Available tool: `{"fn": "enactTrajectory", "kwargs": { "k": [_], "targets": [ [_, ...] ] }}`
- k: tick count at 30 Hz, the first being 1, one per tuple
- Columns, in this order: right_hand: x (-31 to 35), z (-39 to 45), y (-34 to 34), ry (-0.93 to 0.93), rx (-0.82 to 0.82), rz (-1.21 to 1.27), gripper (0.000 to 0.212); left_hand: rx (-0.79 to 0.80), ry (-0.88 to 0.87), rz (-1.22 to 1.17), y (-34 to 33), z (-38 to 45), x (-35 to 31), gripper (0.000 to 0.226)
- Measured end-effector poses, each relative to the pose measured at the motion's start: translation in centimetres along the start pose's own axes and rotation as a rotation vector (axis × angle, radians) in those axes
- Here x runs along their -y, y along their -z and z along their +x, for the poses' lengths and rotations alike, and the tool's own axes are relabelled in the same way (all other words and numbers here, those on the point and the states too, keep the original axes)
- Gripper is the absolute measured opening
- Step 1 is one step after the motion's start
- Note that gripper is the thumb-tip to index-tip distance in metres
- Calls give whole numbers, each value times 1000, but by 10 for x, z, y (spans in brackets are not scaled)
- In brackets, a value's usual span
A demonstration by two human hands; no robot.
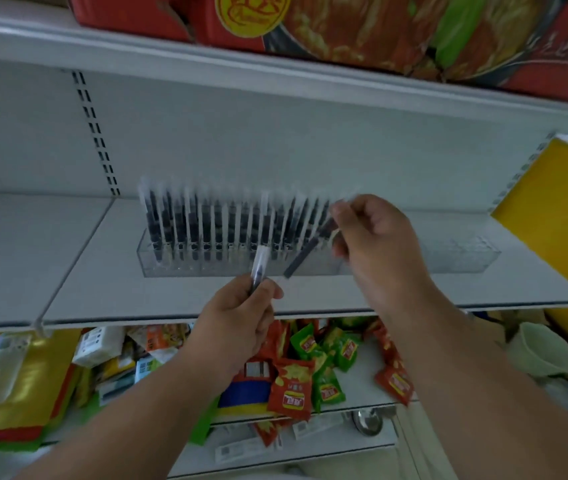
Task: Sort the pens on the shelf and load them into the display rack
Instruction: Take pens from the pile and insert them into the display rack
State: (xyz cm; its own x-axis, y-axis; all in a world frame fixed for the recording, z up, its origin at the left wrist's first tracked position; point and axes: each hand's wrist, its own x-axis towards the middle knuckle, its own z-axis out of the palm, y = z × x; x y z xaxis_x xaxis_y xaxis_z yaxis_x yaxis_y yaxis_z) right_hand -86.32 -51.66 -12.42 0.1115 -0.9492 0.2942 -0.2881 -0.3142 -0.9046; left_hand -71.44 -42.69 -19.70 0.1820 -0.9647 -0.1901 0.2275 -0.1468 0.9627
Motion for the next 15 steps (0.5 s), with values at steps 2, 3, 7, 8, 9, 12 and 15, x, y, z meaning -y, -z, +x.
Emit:
{"fn": "enactTrajectory", "kwargs": {
  "k": [2, 3, 7, 8, 9, 12, 15],
  "targets": [
    [-2, 20, 7, 78, -35, -93, 26, -66, 3, -22, -2, 3, 0, 26],
    [-4, 30, 9, 121, -34, -153, 24, -100, 0, -35, -4, 5, 1, 26],
    [-18, 53, 8, 253, 55, -277, 11, -189, -7, -96, -16, 13, 6, 26],
    [-22, 57, 7, 277, 93, -299, 10, -200, -11, -98, -20, 15, 8, 26],
    [-27, 60, 7, 293, 134, -326, 9, -209, -18, -93, -24, 17, 9, 26],
    [-34, 69, 6, 336, 223, -346, 13, -251, -39, -91, -35, 21, 12, 27],
    [-33, 78, 7, 402, 270, -361, 14, -274, -55, -126, -45, 22, 15, 26]
  ]
}}
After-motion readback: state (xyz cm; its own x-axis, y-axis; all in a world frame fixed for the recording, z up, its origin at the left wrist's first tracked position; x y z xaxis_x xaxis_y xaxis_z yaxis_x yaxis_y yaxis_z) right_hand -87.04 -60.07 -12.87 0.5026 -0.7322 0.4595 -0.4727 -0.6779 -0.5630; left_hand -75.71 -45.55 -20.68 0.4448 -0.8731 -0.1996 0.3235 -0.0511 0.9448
